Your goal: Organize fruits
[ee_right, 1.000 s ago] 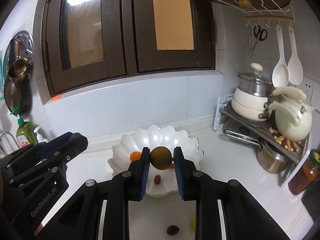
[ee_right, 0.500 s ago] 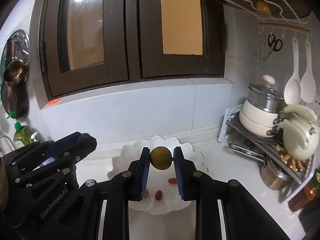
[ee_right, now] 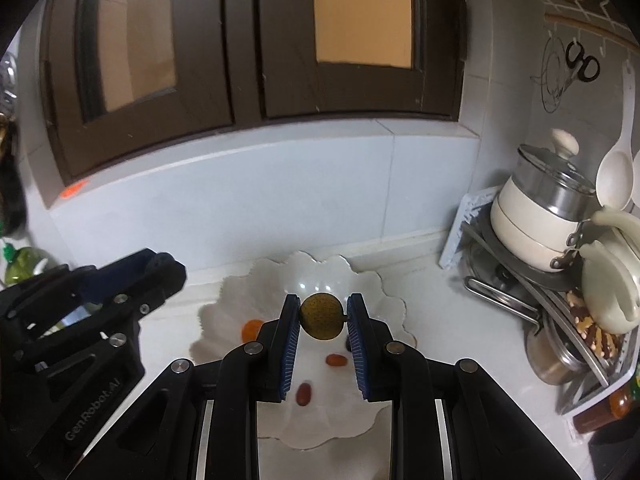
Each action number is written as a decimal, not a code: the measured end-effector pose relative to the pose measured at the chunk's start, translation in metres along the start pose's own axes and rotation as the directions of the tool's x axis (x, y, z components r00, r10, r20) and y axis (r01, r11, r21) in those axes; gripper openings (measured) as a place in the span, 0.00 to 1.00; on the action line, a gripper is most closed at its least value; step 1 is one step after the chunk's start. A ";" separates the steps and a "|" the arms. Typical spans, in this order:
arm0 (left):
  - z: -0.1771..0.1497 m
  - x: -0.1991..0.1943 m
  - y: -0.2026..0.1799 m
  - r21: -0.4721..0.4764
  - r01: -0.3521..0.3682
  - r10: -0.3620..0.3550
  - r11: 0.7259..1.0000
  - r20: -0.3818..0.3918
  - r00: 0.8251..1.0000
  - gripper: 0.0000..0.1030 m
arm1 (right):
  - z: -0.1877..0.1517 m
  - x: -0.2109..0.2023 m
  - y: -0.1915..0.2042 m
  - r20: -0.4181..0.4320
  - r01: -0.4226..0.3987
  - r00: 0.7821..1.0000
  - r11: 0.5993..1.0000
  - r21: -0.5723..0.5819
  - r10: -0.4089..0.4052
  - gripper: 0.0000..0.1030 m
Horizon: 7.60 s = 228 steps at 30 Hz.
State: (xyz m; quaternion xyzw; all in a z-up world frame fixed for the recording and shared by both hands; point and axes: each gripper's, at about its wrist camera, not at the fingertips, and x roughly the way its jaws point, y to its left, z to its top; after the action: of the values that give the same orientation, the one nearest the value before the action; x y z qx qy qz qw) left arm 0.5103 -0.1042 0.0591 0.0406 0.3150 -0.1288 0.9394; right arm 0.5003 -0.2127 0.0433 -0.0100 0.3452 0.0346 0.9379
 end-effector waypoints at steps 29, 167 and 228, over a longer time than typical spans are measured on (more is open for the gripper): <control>-0.018 0.147 -0.005 -0.019 0.052 -0.055 0.998 -0.369 0.928 0.23 | -0.025 0.131 -0.040 -0.379 0.049 0.924 0.999 0.014 -0.039 0.25; -0.140 -0.072 -0.094 0.206 0.106 -0.105 0.973 -0.017 0.994 0.46 | -0.160 -0.090 -0.070 -0.026 0.002 1.000 0.994 0.111 0.001 0.50; -0.219 0.044 -0.120 0.166 0.210 -0.156 0.964 -0.289 0.945 0.45 | -0.220 0.023 -0.077 -0.252 -0.067 0.960 0.976 0.207 0.119 0.50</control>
State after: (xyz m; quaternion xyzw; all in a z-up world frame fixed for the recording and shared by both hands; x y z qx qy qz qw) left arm 0.3848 -0.1944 -0.1420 0.1199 0.4298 -0.2390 0.8624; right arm 0.3811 -0.2973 -0.1393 0.0946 0.4683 0.0429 0.8775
